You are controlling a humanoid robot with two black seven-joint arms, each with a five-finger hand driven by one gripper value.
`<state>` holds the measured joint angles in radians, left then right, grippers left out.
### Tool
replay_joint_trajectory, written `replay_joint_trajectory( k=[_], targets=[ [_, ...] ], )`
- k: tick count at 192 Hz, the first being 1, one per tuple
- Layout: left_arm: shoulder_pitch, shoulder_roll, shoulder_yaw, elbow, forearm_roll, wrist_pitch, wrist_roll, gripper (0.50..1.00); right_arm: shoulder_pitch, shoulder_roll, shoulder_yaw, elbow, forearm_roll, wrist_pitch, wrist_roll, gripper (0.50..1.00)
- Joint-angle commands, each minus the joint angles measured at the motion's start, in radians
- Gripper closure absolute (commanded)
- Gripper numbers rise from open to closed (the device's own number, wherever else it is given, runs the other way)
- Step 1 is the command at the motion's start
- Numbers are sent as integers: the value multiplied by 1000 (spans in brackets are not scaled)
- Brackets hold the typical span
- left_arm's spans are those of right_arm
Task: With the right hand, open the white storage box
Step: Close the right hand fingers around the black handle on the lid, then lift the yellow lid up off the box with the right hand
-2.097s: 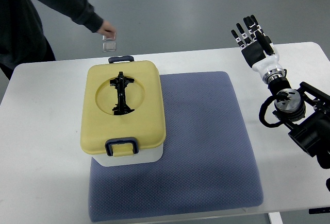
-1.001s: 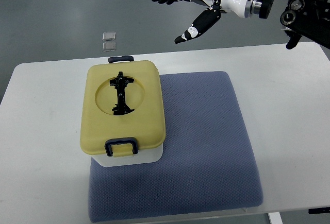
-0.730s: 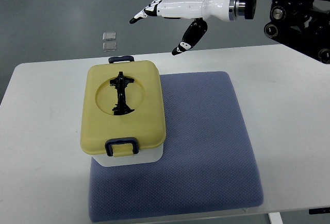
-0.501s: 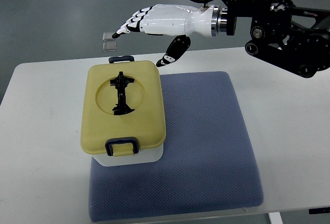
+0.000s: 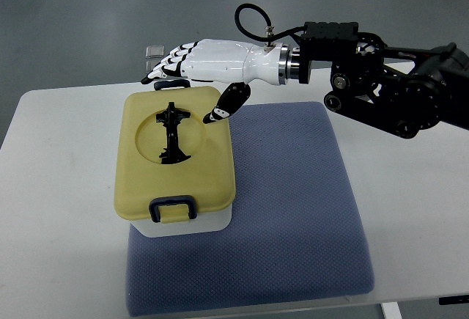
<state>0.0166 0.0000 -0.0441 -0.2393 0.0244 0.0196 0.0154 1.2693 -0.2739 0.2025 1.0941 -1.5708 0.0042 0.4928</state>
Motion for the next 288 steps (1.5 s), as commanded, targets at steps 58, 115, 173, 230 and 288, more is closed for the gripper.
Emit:
replay_joint_trajectory(
  k=[58,115,173,230,288],
  targets=[
    [0,0,0,2,0,0,0,500,-42,101,6,-66,-2,-53,-8,585],
    [0,0,0,2,0,0,0,500,-54,148,17,-94,0,-79,-11,609],
    [0,0,0,2,0,0,0,500,-67,183,18,-117,1,-98,-11,709],
    [0,0,0,2,0,0,0,500,-65,185,18,-120,1,-115,-13,1000],
    [0,0,1,2,0,0,0,500,-15,142,35,-95,21,-127,-8,1000]
  ],
)
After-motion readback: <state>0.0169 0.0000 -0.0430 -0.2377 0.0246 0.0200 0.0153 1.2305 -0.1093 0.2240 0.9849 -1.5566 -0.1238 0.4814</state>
